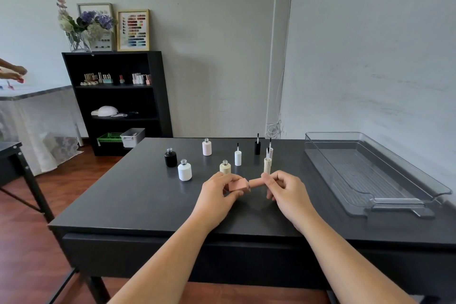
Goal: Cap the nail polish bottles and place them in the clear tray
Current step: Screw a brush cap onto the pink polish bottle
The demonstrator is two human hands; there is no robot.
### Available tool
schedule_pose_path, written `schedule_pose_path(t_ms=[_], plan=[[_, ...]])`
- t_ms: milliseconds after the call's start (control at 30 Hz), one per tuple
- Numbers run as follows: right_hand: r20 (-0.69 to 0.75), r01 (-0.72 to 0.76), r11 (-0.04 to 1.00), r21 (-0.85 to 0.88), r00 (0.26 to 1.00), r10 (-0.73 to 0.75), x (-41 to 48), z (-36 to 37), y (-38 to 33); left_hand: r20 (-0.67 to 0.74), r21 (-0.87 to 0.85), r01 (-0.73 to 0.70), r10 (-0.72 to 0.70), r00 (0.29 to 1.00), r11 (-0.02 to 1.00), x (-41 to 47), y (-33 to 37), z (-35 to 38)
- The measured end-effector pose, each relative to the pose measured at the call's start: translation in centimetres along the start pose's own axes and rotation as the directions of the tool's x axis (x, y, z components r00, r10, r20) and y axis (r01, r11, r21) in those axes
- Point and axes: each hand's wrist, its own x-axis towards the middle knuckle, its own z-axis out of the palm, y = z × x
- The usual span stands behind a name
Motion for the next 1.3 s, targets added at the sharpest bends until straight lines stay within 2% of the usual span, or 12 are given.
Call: schedule_pose_path(t_ms=[67,167,333,400,533,700,867,1000,1067,1200,1300], plan=[[-0.016,-0.007,1.0,0.022,1.0,0.008,0.01,0.1,-0.08,0.0,0.005,0.011,-0.011,1.0,1.0,0.03,-0.03,0.02],[0.045,0.018,0.998,0.063,0.999,-0.021,0.03,-0.05,-0.02,-0.003,0.003,0.018,-0.018,1.0,1.0,0.06,-0.13,0.03],[-0.01,-0.019,0.999,-0.045,1.0,0.019,-0.07,0.05,-0.07,-0.001,0.016,0.001,-0.001,1.0,1.0,0.03,-0.18,0.1],[-0.002,-0.042,0.999,-0.016,0.999,0.042,-0.09,0.17,-0.19,-0.011,0.007,-0.002,0.002,1.0,1.0,0.04,-0.18,0.1],[0.058,0.032,0.999,0.02,0.998,-0.033,-0.09,-0.1,-0.03,-0.011,0.016,0.003,-0.003,1.0,1.0,0.06,-0.23,0.07],[-0.009,-0.006,0.998,-0.06,1.0,0.006,-0.03,0.2,-0.07,-0.001,0.022,-0.001,0.001,1.0,1.0,0.04,-0.2,0.08],[0.072,0.044,0.999,0.017,0.996,-0.045,0.03,-0.05,0.18,-0.009,0.026,0.011,-0.011,1.0,1.0,0.1,-0.23,0.09],[0.0,0.009,0.998,-0.066,1.0,-0.009,0.16,0.11,0.17,-0.006,0.012,-0.003,0.003,1.0,1.0,0.05,-0.2,0.08],[-0.017,-0.006,0.999,-0.051,1.0,0.005,0.2,0.27,0.07,-0.013,0.009,-0.002,0.002,1.0,1.0,0.06,-0.2,0.06],[0.079,0.061,0.998,0.003,0.995,-0.061,0.07,0.01,0.15,-0.013,0.025,-0.002,0.002,1.0,1.0,0.11,-0.28,0.12],[0.058,0.097,0.994,-0.039,0.994,-0.095,0.14,-0.09,0.45,-0.001,0.027,-0.009,0.009,1.0,1.0,0.16,-0.42,0.23]])
